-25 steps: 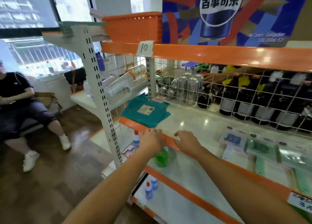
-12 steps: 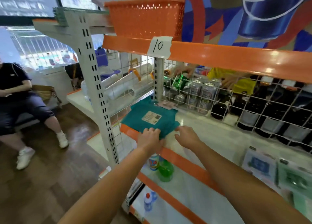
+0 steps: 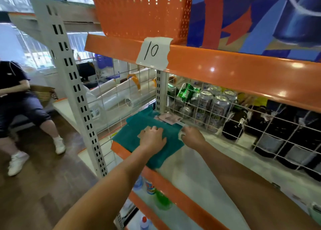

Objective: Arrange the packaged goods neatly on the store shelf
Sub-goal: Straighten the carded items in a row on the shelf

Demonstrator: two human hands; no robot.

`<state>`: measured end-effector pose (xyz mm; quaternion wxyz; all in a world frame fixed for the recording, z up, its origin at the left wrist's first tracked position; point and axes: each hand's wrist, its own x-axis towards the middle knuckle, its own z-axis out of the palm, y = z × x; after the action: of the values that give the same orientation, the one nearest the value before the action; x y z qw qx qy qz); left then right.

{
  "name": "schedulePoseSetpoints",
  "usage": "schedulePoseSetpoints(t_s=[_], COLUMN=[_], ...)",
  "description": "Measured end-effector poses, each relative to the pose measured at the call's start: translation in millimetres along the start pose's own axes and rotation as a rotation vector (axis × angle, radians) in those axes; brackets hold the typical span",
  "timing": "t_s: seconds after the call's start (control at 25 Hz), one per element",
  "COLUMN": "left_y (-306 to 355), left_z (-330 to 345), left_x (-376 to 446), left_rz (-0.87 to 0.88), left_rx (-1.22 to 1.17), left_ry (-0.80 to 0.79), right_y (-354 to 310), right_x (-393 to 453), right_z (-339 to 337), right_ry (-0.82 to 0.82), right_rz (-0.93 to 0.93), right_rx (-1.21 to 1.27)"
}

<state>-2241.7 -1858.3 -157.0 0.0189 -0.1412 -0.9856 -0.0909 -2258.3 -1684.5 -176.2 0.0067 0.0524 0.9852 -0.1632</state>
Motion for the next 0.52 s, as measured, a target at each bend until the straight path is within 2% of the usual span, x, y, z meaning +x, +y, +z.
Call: schedulePoseSetpoints(t_s=[0.52], left_y=[-17.1], left_z=[6.0], left_x=[37.8], left_rz=[0.091], left_rx=[0.038], left_ry=[-0.054], right_y=[3.4], right_x=[45.9], right_z=[13.5], right_ry=[-0.028], right_rz=[0.147], right_rx=[-0.034])
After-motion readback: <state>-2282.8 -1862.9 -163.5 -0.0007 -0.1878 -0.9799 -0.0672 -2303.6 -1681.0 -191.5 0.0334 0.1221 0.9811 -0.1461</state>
